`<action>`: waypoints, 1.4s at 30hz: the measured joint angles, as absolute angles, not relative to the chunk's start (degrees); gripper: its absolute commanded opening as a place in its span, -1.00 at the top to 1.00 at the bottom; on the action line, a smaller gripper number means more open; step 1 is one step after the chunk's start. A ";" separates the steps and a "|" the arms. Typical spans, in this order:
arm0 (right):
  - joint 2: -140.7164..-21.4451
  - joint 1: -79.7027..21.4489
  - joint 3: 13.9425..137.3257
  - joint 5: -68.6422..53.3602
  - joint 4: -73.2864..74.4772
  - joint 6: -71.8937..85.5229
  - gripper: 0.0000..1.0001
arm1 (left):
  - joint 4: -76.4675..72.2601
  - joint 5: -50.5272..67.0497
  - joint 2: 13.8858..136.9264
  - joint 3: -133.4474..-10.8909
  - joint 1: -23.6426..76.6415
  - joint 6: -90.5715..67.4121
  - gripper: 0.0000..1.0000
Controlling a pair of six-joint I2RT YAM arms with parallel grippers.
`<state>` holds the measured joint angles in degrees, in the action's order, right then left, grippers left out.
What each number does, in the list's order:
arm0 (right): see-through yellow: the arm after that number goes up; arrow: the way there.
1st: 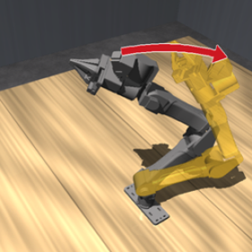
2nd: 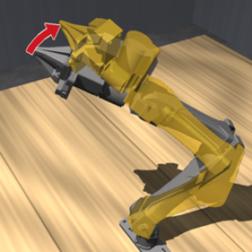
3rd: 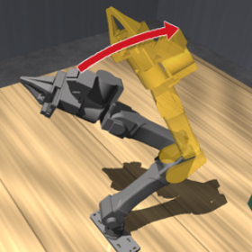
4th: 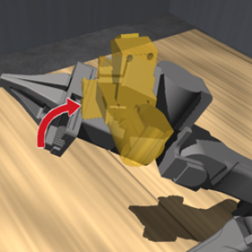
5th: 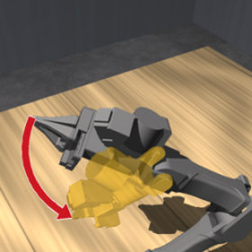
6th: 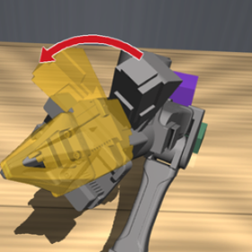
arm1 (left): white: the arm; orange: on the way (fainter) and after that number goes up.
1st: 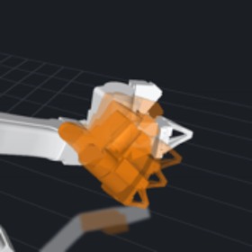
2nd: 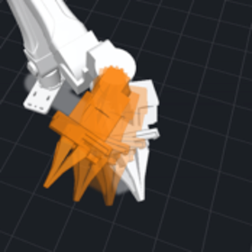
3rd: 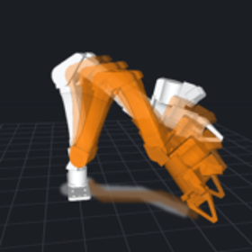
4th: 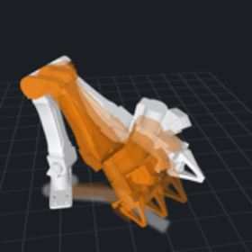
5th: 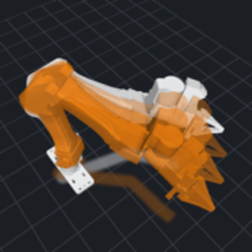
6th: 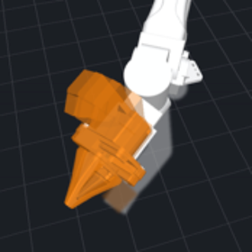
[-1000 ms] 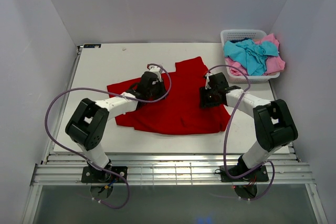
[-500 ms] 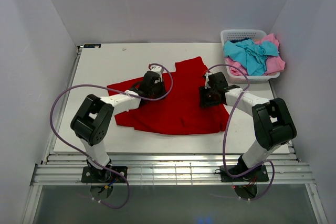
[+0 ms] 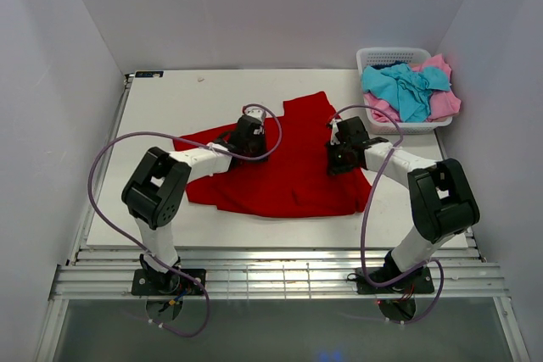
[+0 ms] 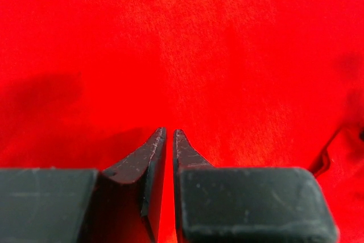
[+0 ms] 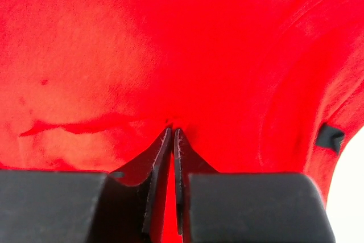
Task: Fold and stack the t-shirts
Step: Flatten the tshirt out
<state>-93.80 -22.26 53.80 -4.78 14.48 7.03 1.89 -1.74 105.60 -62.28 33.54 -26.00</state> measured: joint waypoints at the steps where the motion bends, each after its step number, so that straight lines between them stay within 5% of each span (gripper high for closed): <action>1: -93.51 -22.26 53.78 -5.30 15.05 7.03 0.78 | 2.22 -1.91 106.17 -62.83 33.56 -25.98 0.59; 13: -63.16 -27.53 46.37 -13.80 24.56 10.07 0.75 | 5.26 -3.62 113.40 -70.22 33.56 -25.93 0.63; 26: -28.51 -38.35 29.78 -15.35 40.58 30.33 0.76 | 7.16 -3.92 113.93 -71.64 33.54 -25.93 0.63; 36: -23.75 -38.65 29.89 -16.12 50.52 34.33 0.74 | 8.29 -4.49 113.91 -72.38 33.54 -25.82 0.63; 38: -23.77 -38.65 29.89 -17.08 51.53 34.09 0.59 | 8.71 -4.75 113.93 -72.38 33.54 -25.69 0.63; 40: -23.86 -38.65 29.91 -18.13 52.56 33.43 0.12 | 9.06 -5.08 113.91 -72.49 33.56 -25.67 0.63; 42: -24.23 -38.65 30.50 -19.16 53.84 32.12 -0.02 | 9.02 -5.56 113.86 -72.53 33.56 -25.69 0.60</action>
<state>-24.23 -38.65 30.50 -19.16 53.84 32.12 9.02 -5.56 113.86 -72.53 33.56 -25.69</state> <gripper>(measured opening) 0.452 0.188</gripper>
